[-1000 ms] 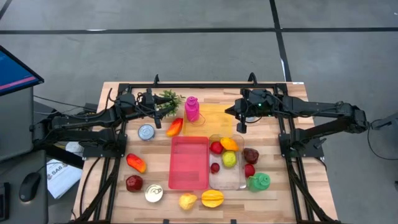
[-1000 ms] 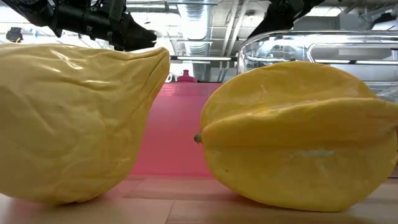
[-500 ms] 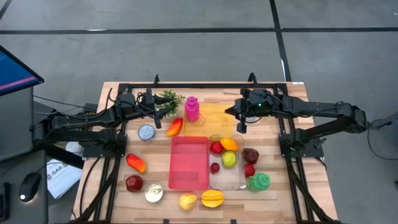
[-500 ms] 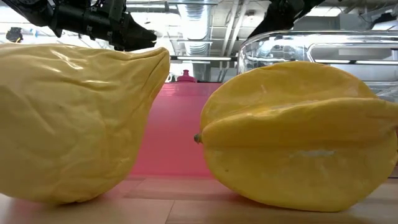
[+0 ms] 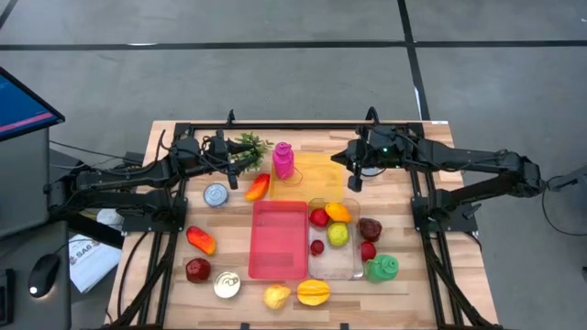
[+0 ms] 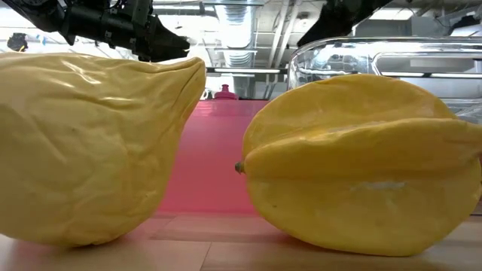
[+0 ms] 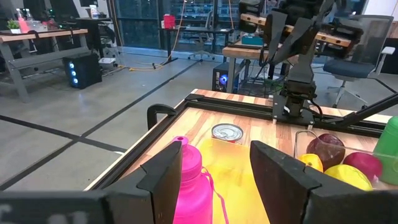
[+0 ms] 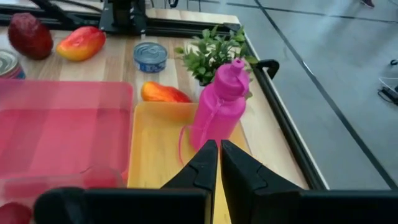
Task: Pick & Place Food Item
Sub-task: Put the blue tuna can into the red bin
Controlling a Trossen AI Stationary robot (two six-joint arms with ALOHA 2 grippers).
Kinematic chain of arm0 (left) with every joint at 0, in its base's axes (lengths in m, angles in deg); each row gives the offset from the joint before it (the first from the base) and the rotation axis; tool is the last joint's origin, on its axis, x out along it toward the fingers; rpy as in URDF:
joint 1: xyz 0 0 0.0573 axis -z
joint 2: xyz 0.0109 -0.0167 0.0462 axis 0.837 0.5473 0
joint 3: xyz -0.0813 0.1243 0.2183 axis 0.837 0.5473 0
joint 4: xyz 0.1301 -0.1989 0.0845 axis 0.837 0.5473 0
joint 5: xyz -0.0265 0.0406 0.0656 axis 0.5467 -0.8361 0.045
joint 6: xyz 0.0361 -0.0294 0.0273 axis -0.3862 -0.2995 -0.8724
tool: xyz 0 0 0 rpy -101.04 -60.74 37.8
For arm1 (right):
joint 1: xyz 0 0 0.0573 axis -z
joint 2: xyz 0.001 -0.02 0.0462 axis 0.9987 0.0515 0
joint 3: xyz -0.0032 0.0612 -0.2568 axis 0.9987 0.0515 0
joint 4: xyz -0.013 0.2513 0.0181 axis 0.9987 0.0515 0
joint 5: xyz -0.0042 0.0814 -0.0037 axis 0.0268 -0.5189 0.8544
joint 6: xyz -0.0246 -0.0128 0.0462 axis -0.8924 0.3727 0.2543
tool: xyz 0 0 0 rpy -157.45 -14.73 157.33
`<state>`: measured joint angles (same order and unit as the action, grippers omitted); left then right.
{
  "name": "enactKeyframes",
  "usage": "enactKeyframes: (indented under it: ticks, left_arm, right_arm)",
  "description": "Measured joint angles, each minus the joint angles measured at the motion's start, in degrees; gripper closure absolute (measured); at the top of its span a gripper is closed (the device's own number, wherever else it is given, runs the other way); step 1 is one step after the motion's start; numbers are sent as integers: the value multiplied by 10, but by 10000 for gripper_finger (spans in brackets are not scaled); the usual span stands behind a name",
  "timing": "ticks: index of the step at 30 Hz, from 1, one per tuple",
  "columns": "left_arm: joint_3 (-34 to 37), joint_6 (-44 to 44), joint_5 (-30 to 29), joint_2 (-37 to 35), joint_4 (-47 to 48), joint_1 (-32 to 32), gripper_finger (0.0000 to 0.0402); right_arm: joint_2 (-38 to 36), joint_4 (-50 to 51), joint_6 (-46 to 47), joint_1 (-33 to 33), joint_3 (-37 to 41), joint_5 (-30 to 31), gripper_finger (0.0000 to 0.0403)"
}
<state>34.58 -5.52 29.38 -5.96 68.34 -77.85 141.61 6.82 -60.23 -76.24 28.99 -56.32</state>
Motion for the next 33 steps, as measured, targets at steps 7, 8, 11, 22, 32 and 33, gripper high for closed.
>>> enactKeyframes:
  ticks: [7,8,11,22,32,33]
  left_arm:
    - [0,0,0,0,0,0,224]
    - [0,0,0,0,0,0,224]
    - [0,0,0,0,0,0,224]
    - [0,0,0,0,0,0,224]
    - [0,0,0,0,0,0,224]
    - [0,0,0,0,0,0,224]
  right_arm:
    - [42,-30,1,-8,0,-20,387]
    - [45,-34,-3,-10,0,-25,387]
    - [48,-47,-23,-15,1,-31,387]
    - [47,-81,-67,10,0,-57,388]
    - [42,-206,-35,20,78,-106,392]
    - [42,-209,-26,21,82,-106,392]
